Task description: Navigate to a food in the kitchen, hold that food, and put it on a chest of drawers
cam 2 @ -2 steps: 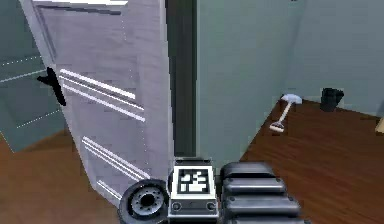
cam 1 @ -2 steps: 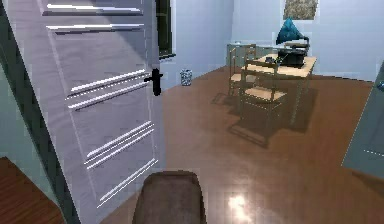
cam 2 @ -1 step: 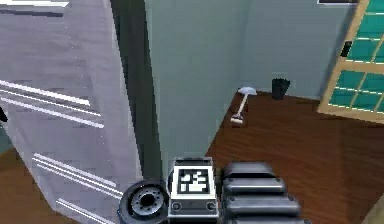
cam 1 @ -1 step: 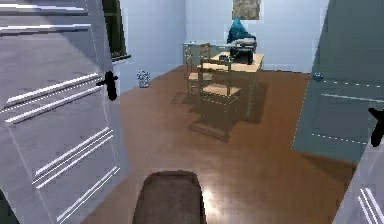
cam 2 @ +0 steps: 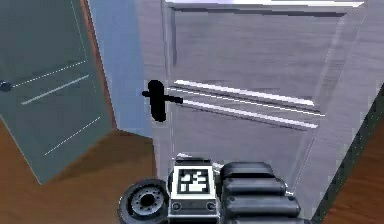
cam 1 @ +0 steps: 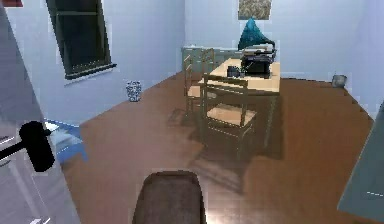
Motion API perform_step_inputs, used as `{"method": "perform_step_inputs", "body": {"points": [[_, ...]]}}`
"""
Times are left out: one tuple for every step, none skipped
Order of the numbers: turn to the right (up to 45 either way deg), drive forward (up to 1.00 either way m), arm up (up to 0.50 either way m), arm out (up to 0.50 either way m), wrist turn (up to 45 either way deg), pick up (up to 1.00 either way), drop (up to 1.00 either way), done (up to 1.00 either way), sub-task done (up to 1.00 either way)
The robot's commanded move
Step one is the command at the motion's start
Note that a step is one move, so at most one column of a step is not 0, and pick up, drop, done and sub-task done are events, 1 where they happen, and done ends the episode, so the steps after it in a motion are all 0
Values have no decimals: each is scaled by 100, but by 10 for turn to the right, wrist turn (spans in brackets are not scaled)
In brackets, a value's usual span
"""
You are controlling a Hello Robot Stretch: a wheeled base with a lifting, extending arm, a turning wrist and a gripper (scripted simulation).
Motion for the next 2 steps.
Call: {"method": "perform_step_inputs", "body": {"points": [[360, 0, 0, 0, 0, 0, 0, 0, 0], [0, 100, 0, 0, 0, 0, 0, 0, 0]]}}
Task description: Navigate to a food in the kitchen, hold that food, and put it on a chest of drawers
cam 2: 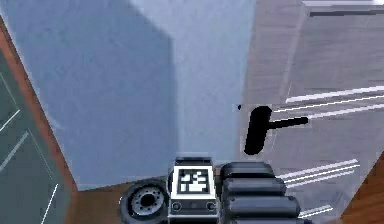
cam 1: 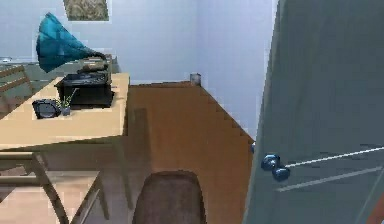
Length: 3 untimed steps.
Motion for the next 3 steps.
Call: {"method": "perform_step_inputs", "body": {"points": [[0, 20, 0, 0, 0, 0, 0, 0, 0], [-450, 0, 0, 0, 0, 0, 0, 0, 0], [-450, 0, 0, 0, 0, 0, 0, 0, 0]]}}
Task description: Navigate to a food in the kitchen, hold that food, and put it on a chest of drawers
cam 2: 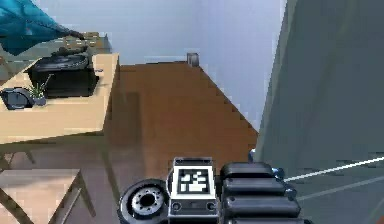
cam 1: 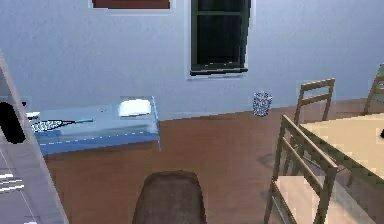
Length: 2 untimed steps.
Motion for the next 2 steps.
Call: {"method": "perform_step_inputs", "body": {"points": [[0, 100, 0, 0, 0, 0, 0, 0, 0], [-180, 0, 0, 0, 0, 0, 0, 0, 0]]}}
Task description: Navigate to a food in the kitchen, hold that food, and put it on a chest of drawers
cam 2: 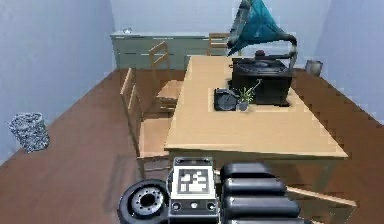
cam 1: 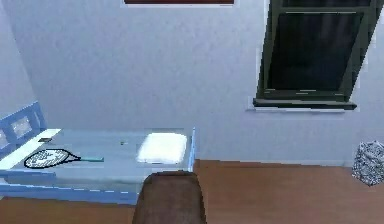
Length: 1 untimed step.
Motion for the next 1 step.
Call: {"method": "perform_step_inputs", "body": {"points": [[0, 15, 0, 0, 0, 0, 0, 0, 0]]}}
